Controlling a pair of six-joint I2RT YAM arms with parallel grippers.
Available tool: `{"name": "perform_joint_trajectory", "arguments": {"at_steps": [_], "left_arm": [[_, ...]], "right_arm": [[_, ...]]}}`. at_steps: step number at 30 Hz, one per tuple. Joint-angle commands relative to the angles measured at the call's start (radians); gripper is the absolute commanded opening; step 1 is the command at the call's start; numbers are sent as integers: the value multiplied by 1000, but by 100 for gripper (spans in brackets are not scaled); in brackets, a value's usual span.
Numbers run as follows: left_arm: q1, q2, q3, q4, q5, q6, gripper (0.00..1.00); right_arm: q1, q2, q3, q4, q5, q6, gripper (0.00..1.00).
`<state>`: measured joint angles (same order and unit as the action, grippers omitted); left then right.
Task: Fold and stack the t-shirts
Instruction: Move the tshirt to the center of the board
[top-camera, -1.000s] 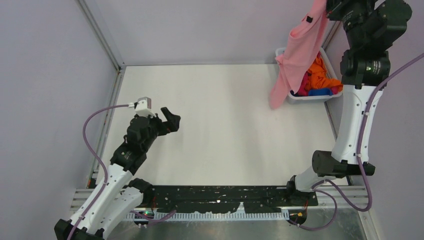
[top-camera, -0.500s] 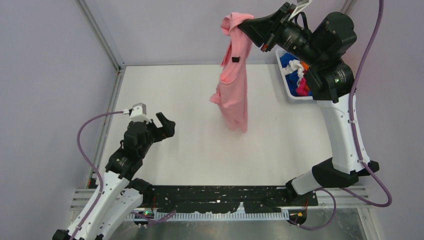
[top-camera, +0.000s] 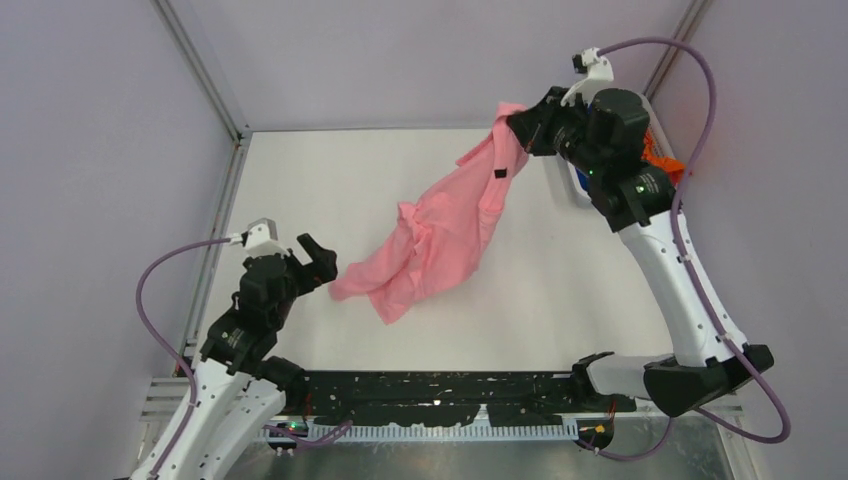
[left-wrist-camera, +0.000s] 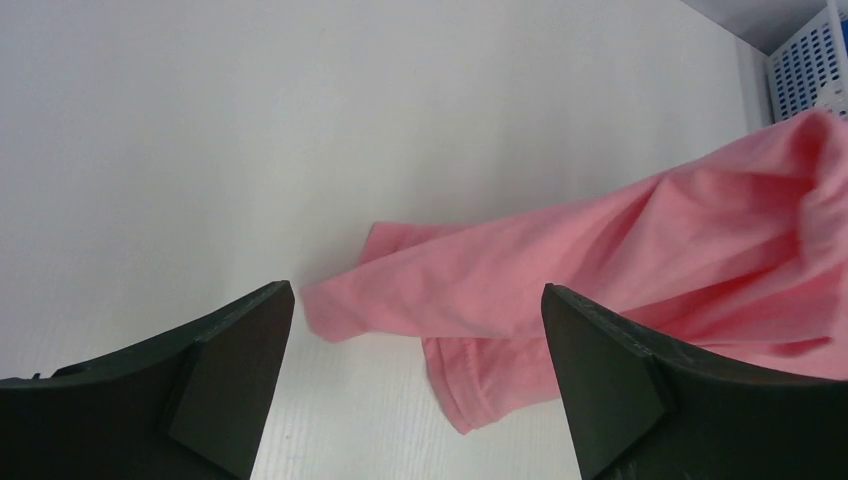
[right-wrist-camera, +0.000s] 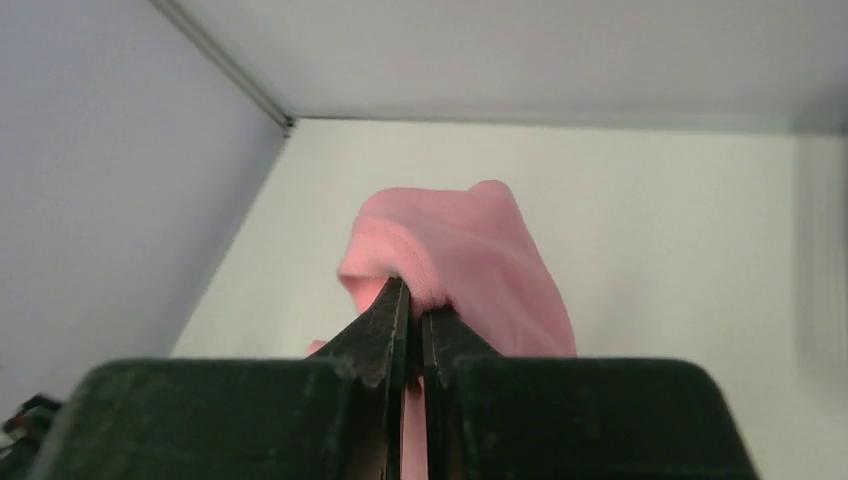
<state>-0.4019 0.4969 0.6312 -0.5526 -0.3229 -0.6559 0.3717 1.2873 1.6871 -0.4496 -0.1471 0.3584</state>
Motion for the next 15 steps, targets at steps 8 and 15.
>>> {"name": "perform_joint_trajectory", "arguments": {"at_steps": [8, 15], "left_arm": [[-2, 213, -52, 7, 86, -65, 99], [38, 327, -117, 93, 179, -88, 99]], "right_arm": [[-241, 241, -313, -58, 440, 16, 100], [-50, 73, -540, -35, 387, -76, 95]]}}
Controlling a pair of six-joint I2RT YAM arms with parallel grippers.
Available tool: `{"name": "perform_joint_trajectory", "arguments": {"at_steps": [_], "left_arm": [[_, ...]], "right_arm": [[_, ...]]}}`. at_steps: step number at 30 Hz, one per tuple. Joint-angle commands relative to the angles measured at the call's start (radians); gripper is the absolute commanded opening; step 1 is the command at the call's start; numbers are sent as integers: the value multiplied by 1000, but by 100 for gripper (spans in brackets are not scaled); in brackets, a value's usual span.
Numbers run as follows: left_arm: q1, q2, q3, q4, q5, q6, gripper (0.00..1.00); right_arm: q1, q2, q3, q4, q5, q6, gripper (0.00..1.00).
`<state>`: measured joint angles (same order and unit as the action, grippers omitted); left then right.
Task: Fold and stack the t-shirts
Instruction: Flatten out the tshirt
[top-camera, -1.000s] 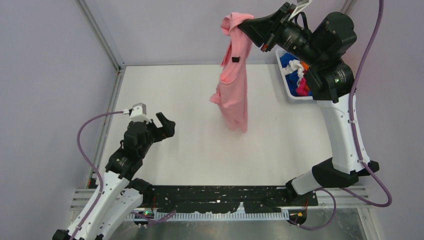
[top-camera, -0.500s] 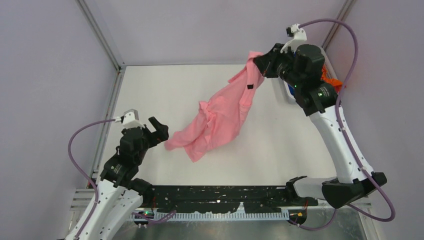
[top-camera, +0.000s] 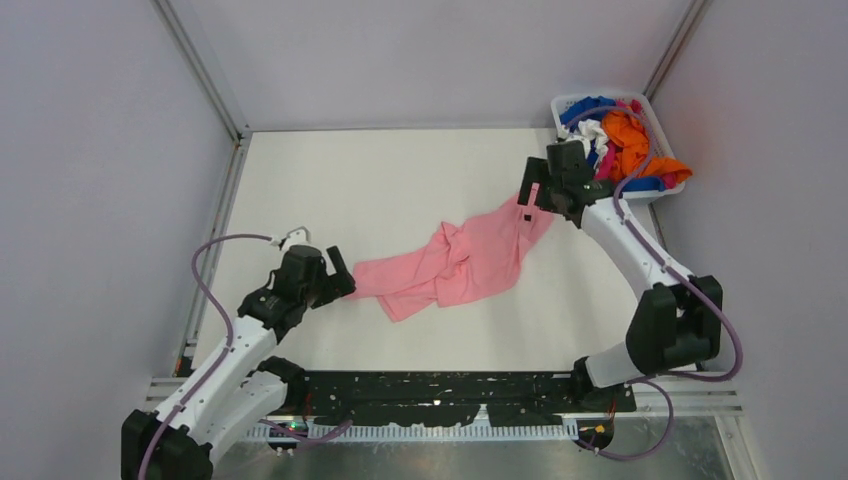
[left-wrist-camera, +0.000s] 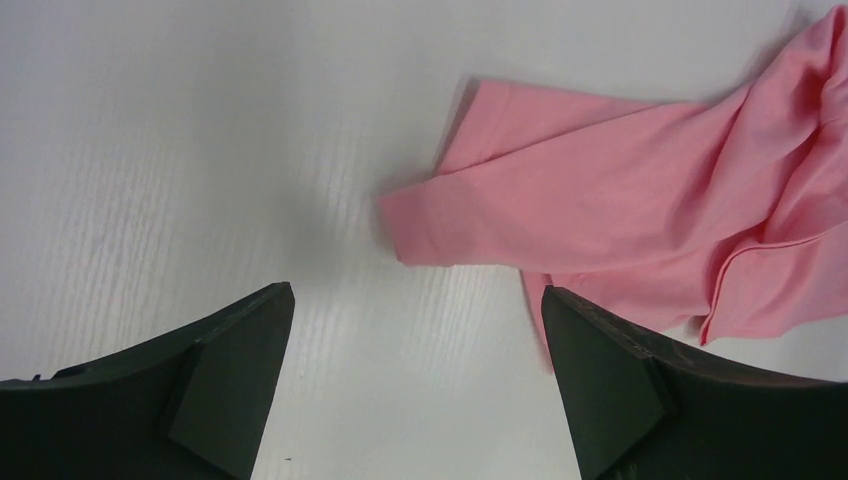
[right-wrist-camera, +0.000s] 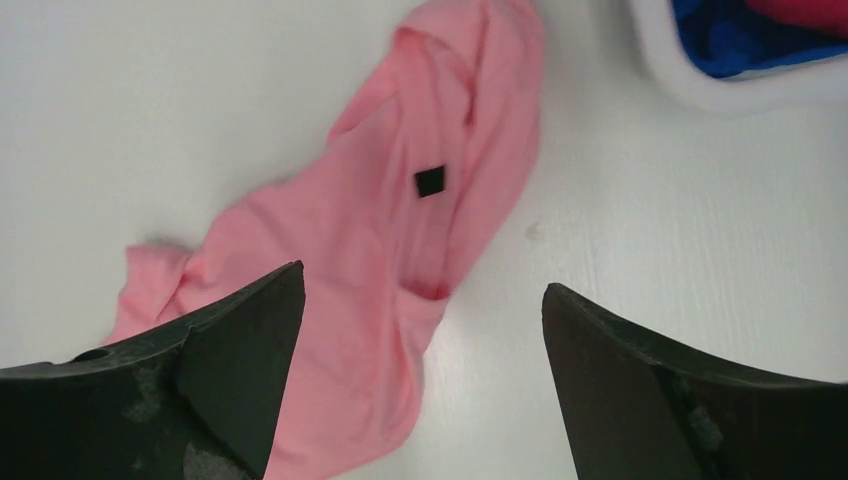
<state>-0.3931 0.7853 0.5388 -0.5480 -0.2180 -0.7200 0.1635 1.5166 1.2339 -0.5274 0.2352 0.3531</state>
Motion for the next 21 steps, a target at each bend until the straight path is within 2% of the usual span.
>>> {"name": "perform_joint_trajectory", "arguments": {"at_steps": [1, 4, 7, 9, 15, 17, 21], "left_arm": [[44, 52, -39, 115, 97, -23, 99], [91, 93, -76, 180, 174, -31, 99], [123, 135, -102, 248, 240, -44, 91], [125, 172, -105, 284, 269, -50, 82], [125, 277, -96, 327, 274, -50, 60], [125, 313, -90, 340, 264, -55, 53], [125, 371, -69, 364, 275, -58, 32]], "right_arm": [[228, -168, -130, 41, -13, -78, 96], [342, -223, -227, 79, -129, -71, 95], [432, -249, -328, 134, -209, -47, 96], [465, -258, -363, 154, -260, -38, 97], [525, -279, -422, 156, -284, -45, 100], [555, -273, -436, 168, -309, -43, 98], [643, -229, -441, 186, -324, -52, 95]]}}
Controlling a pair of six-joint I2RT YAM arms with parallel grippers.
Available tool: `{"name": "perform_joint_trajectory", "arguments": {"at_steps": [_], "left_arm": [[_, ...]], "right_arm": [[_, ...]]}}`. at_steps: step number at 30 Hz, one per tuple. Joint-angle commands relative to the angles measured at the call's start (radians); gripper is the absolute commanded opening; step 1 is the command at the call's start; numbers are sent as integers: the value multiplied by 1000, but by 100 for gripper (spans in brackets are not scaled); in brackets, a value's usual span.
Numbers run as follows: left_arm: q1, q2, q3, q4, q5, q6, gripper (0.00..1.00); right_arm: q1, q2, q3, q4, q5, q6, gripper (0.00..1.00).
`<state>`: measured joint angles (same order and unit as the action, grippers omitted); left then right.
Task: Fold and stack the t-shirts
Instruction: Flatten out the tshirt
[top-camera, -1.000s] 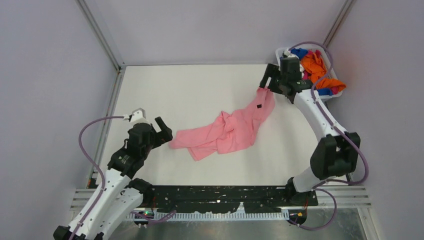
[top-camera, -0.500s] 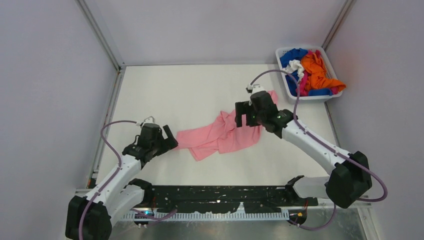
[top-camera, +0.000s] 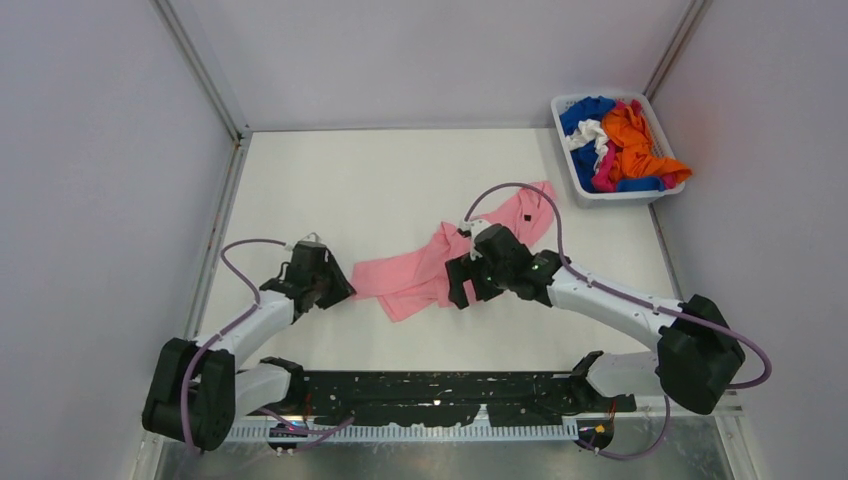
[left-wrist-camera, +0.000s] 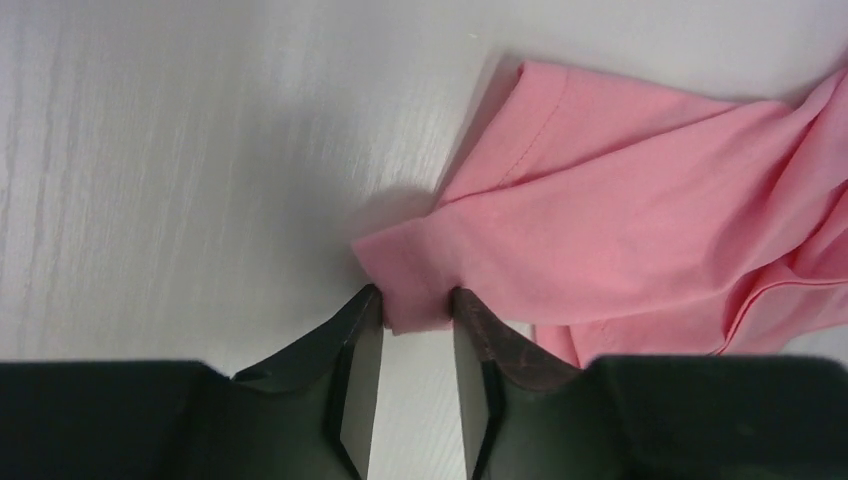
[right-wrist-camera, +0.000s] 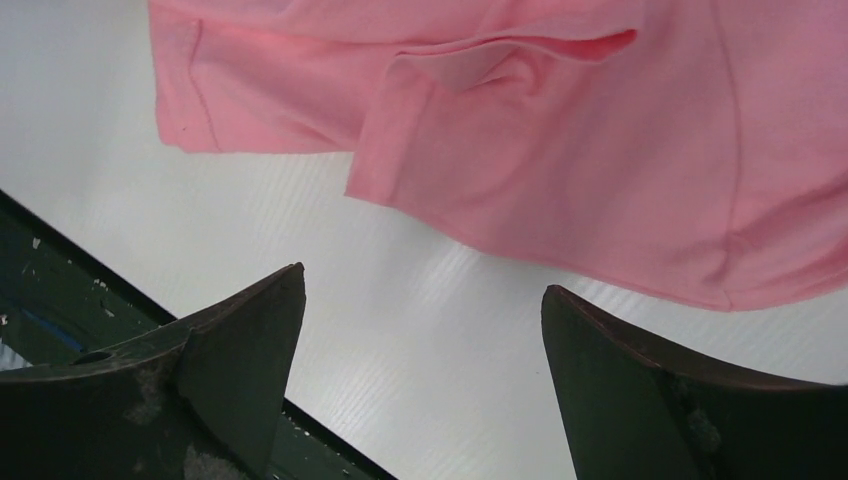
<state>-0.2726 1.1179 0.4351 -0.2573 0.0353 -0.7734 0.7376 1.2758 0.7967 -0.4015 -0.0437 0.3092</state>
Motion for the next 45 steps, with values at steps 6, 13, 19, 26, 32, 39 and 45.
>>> {"name": "perform_joint_trajectory", "arguments": {"at_steps": [6, 13, 19, 26, 32, 39, 45], "left_arm": [[4, 53, 31, 99, 25, 0, 0], [4, -24, -5, 137, 33, 23, 0], [4, -105, -20, 126, 16, 35, 0], [4, -158, -24, 117, -1, 45, 0], [4, -166, -2, 110, -7, 43, 0], [4, -238, 85, 71, -50, 56, 0], [4, -364, 183, 55, -111, 79, 0]], "right_arm": [[199, 142, 61, 74, 70, -33, 92], [230, 314, 163, 73, 235, -51, 79], [227, 405, 159, 80, 280, -29, 67], [182, 393, 97, 115, 310, 3, 40], [92, 355, 29, 182, 354, 93, 6], [39, 107, 42, 118, 531, 48, 5], [30, -119, 84, 3, 650, -54, 5]]}}
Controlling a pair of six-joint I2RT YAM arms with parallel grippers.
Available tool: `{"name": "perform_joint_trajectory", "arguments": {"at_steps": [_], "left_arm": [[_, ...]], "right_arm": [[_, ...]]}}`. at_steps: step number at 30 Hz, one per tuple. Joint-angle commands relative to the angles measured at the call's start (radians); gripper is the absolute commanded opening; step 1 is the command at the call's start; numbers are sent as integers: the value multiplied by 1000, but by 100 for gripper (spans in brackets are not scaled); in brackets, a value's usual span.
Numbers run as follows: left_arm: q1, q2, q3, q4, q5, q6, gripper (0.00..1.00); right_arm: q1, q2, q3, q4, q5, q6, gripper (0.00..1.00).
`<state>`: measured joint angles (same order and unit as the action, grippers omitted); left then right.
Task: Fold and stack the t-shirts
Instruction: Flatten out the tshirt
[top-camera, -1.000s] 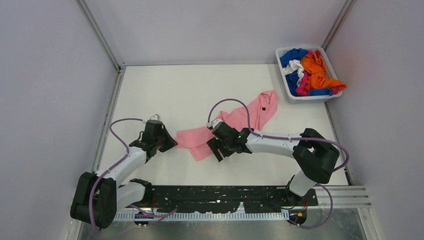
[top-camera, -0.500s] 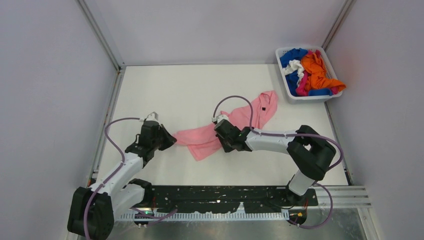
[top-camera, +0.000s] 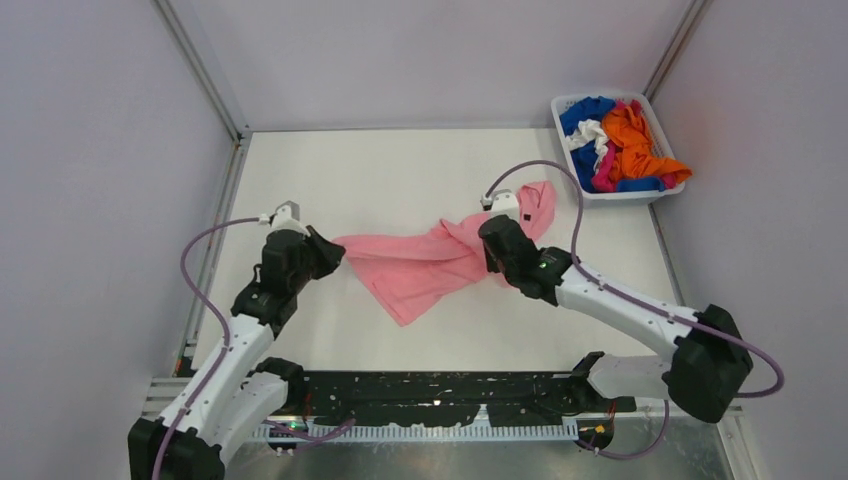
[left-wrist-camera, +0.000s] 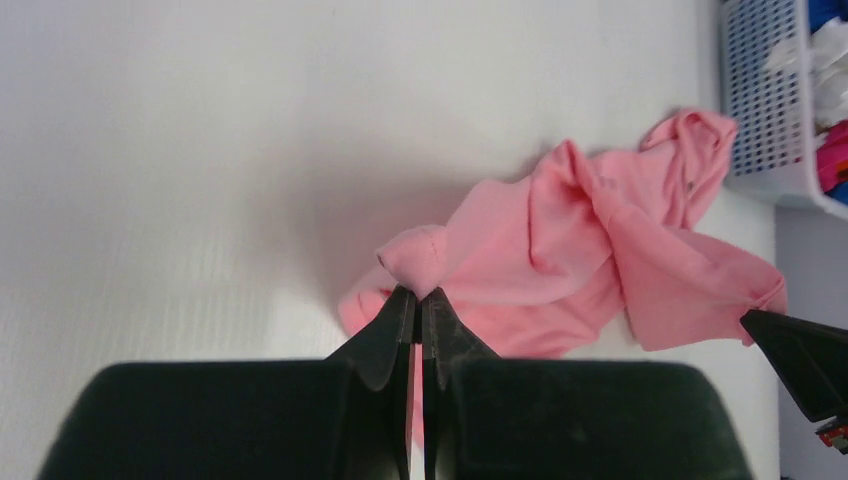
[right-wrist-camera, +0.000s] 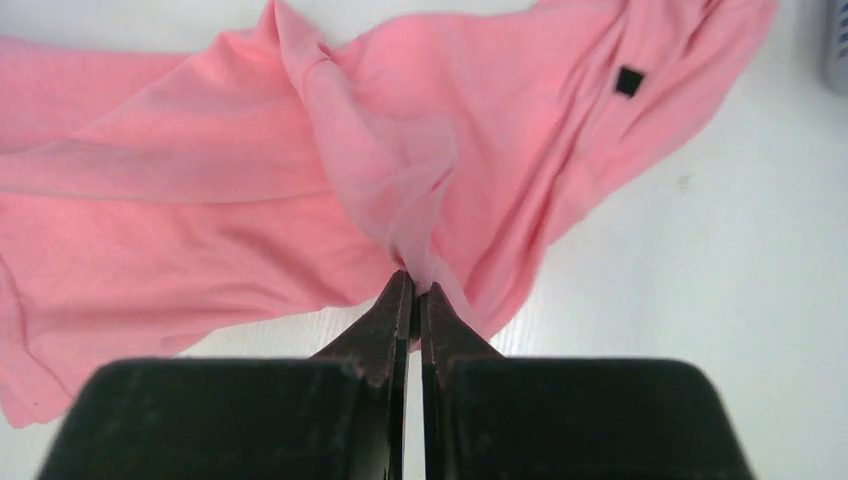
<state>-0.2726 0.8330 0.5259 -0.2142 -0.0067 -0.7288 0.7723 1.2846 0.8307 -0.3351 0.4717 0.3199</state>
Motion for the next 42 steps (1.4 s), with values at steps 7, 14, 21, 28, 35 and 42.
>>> {"name": "perform_joint_trajectory", "arguments": {"at_steps": [7, 14, 21, 28, 35, 42], "left_arm": [[4, -233, 267, -69, -157, 98, 0], [4, -341, 496, -152, -184, 179, 0], [4, -425, 743, -225, -224, 229, 0], [4, -446, 948, -263, -129, 245, 0], [4, -415, 999, -287, -104, 246, 0], [4, -364, 802, -227, -227, 259, 0]], "right_arm": [[-25, -385, 158, -97, 303, -127, 5], [-28, -529, 429, -87, 258, -333, 5], [-28, -524, 840, -245, -8, -401, 5], [-27, -457, 1201, -395, -246, -424, 5], [-28, -405, 1352, -423, -261, -458, 5], [-28, -361, 1136, -244, 43, -611, 5]]}}
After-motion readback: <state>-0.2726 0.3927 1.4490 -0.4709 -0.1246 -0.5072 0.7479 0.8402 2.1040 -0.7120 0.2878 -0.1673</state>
